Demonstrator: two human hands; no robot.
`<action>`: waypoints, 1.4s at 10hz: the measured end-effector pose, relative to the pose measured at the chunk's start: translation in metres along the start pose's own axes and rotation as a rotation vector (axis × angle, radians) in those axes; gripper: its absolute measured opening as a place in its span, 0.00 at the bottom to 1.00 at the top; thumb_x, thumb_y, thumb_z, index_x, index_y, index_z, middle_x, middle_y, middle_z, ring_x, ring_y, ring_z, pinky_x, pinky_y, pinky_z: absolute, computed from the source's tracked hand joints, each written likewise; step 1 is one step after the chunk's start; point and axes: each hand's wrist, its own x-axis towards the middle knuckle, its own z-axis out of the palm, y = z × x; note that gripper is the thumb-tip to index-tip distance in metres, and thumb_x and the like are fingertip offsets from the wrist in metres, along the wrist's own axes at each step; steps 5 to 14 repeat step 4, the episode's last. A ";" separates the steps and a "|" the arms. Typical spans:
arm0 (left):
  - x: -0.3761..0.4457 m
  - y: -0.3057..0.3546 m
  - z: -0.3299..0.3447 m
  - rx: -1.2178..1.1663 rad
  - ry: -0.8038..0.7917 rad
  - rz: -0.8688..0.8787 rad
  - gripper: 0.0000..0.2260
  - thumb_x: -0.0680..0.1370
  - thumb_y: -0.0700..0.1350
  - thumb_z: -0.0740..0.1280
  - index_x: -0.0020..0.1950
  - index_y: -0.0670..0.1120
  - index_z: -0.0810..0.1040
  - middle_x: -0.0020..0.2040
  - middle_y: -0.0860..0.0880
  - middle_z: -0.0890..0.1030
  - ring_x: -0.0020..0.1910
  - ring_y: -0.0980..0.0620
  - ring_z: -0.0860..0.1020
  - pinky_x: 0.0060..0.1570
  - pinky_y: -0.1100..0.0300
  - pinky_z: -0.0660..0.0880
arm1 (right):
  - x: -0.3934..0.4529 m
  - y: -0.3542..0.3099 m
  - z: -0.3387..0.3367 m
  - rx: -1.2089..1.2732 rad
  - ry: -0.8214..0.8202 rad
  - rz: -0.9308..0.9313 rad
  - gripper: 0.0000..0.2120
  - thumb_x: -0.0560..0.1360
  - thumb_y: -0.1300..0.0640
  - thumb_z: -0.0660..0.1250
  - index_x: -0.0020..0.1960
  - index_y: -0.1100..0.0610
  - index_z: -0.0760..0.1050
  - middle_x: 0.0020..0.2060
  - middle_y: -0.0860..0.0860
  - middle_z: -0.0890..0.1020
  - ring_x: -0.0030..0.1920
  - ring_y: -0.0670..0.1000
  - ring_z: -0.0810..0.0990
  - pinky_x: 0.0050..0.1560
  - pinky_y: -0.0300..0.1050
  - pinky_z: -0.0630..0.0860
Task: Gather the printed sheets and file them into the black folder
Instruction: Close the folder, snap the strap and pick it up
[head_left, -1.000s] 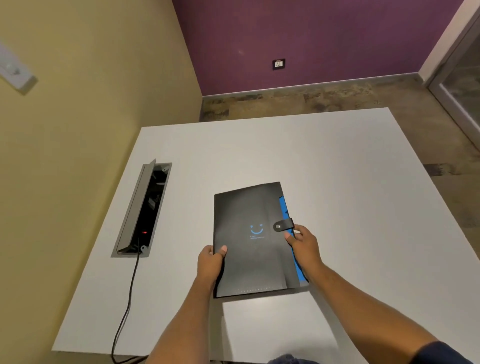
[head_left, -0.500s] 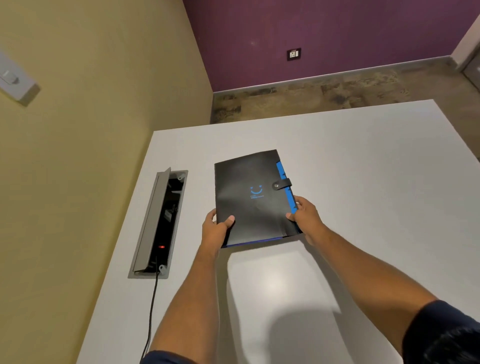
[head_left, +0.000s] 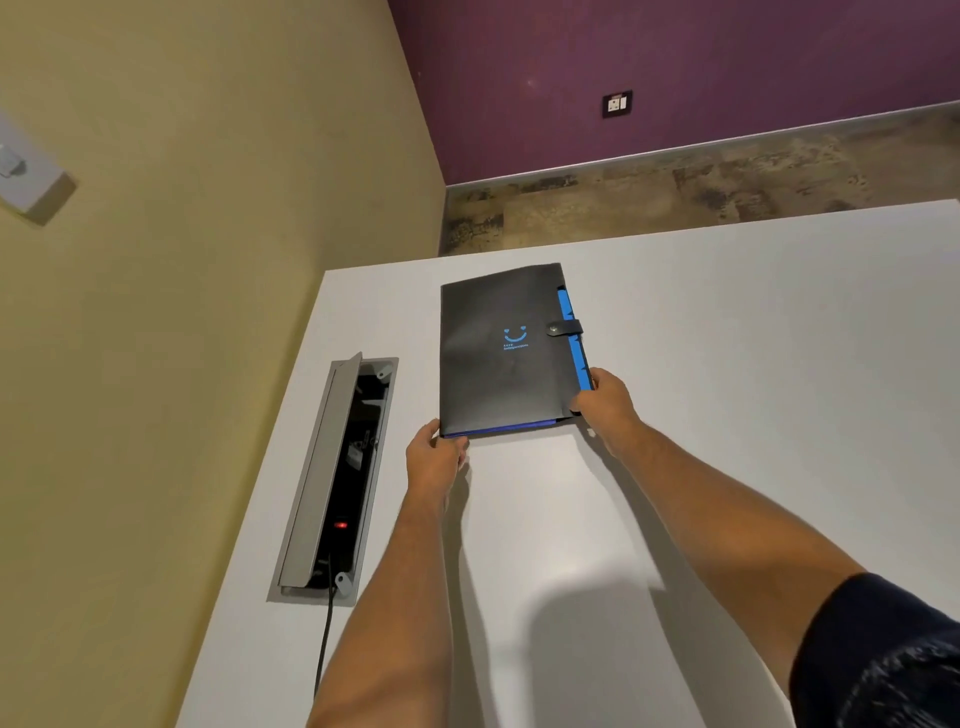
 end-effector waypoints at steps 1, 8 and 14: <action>0.011 0.002 0.005 0.054 0.031 0.017 0.20 0.81 0.37 0.67 0.74 0.43 0.72 0.57 0.48 0.81 0.42 0.58 0.78 0.37 0.68 0.76 | 0.006 -0.005 0.005 -0.117 -0.036 -0.102 0.16 0.77 0.70 0.63 0.63 0.60 0.77 0.49 0.56 0.82 0.48 0.58 0.79 0.50 0.51 0.79; -0.007 0.004 0.025 0.286 -0.061 0.045 0.25 0.82 0.36 0.62 0.79 0.45 0.64 0.76 0.45 0.69 0.73 0.44 0.70 0.72 0.49 0.69 | 0.008 -0.002 0.019 -0.160 0.067 -0.032 0.21 0.75 0.73 0.56 0.33 0.52 0.57 0.31 0.47 0.63 0.31 0.46 0.60 0.32 0.40 0.55; -0.007 0.004 0.025 0.286 -0.061 0.045 0.25 0.82 0.36 0.62 0.79 0.45 0.64 0.76 0.45 0.69 0.73 0.44 0.70 0.72 0.49 0.69 | 0.008 -0.002 0.019 -0.160 0.067 -0.032 0.21 0.75 0.73 0.56 0.33 0.52 0.57 0.31 0.47 0.63 0.31 0.46 0.60 0.32 0.40 0.55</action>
